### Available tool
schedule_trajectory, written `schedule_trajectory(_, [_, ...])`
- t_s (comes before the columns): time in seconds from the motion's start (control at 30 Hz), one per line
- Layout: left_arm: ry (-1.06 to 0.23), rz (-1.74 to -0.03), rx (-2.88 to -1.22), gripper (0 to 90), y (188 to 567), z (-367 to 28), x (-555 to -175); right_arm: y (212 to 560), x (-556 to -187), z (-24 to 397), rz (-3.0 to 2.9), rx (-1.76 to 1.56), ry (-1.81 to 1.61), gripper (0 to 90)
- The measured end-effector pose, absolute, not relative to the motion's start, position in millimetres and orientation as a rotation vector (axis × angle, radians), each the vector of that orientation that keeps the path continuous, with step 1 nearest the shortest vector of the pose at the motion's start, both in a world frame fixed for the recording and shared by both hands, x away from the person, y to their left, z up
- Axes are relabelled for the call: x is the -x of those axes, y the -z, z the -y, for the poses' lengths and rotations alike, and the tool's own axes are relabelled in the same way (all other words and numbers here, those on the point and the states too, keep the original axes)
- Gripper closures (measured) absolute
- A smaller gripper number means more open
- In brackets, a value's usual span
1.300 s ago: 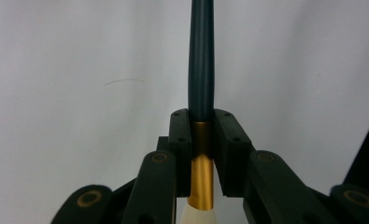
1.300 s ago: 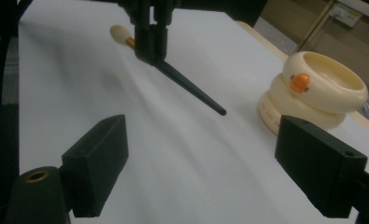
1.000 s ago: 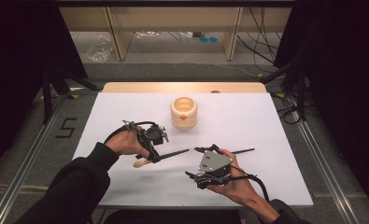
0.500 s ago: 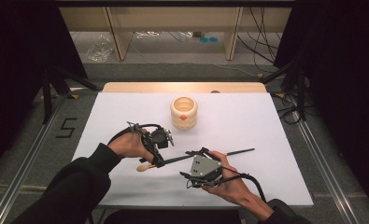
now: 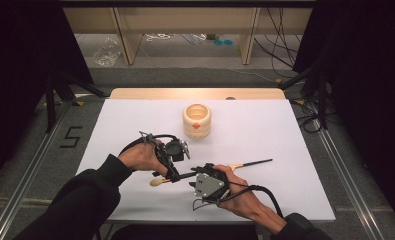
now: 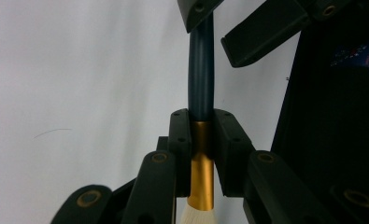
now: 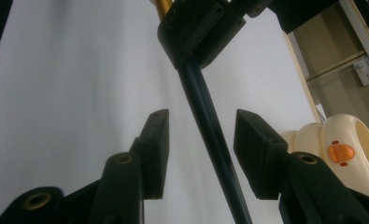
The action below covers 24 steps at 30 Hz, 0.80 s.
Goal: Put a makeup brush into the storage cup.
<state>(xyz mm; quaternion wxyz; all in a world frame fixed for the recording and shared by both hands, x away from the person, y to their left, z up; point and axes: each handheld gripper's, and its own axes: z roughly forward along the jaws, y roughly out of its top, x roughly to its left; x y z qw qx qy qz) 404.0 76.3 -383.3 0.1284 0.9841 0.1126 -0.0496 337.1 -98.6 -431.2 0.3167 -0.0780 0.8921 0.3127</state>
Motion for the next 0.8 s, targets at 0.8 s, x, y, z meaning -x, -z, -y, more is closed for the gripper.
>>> schedule_trajectory(0.8, [0.18,-0.327,-2.87,77.9,380.3,-71.0,-401.2,435.1,-334.8,91.9,-2.338,0.287,-0.731,76.0])
